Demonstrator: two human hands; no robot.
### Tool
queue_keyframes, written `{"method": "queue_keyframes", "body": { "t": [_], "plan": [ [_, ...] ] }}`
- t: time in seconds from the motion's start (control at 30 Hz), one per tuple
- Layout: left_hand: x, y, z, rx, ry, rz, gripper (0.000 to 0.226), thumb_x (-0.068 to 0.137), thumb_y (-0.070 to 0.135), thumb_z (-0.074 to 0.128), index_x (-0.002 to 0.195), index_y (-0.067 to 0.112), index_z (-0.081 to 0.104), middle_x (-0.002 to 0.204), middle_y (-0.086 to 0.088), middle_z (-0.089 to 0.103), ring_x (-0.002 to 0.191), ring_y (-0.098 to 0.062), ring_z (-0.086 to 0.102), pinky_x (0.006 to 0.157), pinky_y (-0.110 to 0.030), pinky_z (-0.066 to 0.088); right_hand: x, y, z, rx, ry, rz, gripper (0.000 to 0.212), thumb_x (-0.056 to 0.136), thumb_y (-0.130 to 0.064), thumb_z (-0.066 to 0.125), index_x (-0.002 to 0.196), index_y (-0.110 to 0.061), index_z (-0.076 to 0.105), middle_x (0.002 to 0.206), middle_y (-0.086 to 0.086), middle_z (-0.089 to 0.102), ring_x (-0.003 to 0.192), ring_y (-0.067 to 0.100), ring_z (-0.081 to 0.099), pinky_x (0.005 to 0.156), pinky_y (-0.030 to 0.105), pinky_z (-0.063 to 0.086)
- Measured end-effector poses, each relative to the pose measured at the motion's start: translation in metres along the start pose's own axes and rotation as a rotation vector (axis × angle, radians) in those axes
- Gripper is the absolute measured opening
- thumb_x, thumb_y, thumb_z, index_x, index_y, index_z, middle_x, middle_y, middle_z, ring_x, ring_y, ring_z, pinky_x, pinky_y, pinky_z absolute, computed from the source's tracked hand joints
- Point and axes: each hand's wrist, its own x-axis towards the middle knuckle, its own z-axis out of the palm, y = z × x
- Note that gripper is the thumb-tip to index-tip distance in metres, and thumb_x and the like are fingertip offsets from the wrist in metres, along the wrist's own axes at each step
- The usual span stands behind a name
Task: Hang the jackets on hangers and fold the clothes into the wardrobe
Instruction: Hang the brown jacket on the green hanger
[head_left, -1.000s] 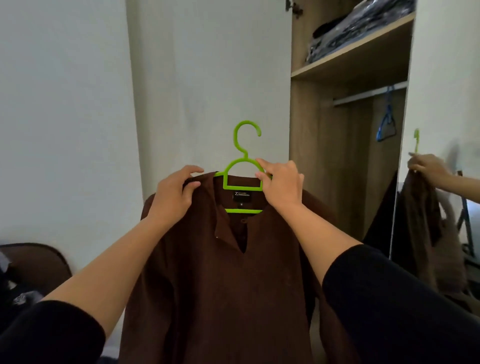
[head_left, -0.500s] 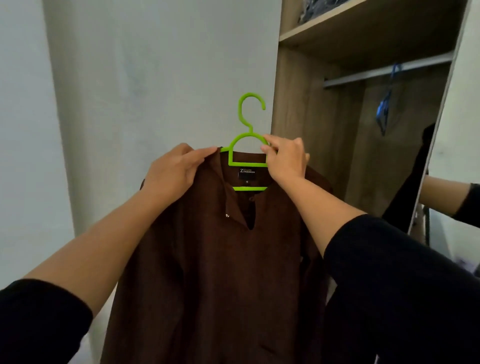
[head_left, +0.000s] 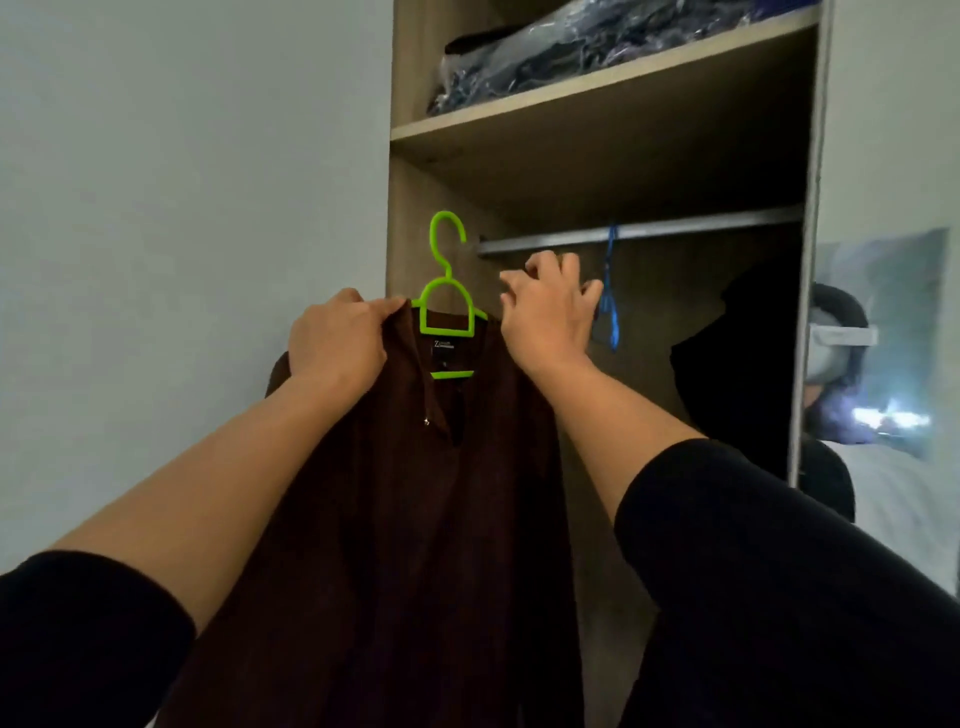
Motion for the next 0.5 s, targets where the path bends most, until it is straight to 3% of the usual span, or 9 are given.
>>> {"method": "queue_keyframes", "body": {
  "t": [0.23,0.3,0.4,0.5],
  "plan": [
    [0.063,0.053,0.065,-0.171,-0.014,-0.009,0.046,0.094,0.014,0.041,0.133,0.036,0.049,0.112,-0.015,0.061,0.099,-0.039,0.059,0.080,-0.041,0.048,0.033,0.049,0.008,-0.352,-0.093,0.253,0.046,0.090,-0.017,0.051,0.135,-0.022,0.043,0.151,0.015,0.018,0.138,0.035,0.016,0.105,0.053,0.023],
    [0.076,0.067,0.074,-0.193,-0.020,-0.011,0.043,0.096,0.015,0.040,0.132,0.034,0.051,0.115,-0.016,0.059,0.101,-0.039,0.058,0.081,-0.041,0.047,0.042,0.057,0.011,-0.346,-0.158,0.355,0.046,0.093,-0.016,0.046,0.138,-0.017,0.040,0.148,0.018,0.022,0.133,0.037,0.026,0.103,0.049,0.029],
    [0.096,0.086,0.086,-0.207,-0.019,-0.003,0.038,0.097,0.016,0.039,0.128,0.029,0.056,0.116,-0.017,0.057,0.105,-0.039,0.057,0.083,-0.041,0.047,0.053,0.072,0.016,-0.247,-0.222,0.474,0.039,0.097,-0.014,0.038,0.135,-0.008,0.044,0.135,0.019,0.042,0.120,0.033,0.047,0.091,0.039,0.043],
    [0.116,0.099,0.099,-0.195,-0.043,-0.006,0.038,0.096,0.013,0.040,0.126,0.027,0.058,0.118,-0.017,0.058,0.108,-0.039,0.057,0.083,-0.040,0.047,0.056,0.086,0.024,-0.159,-0.276,0.509,0.034,0.097,-0.010,0.039,0.128,-0.005,0.052,0.126,0.014,0.056,0.117,0.029,0.054,0.088,0.035,0.047]
  ]
}}
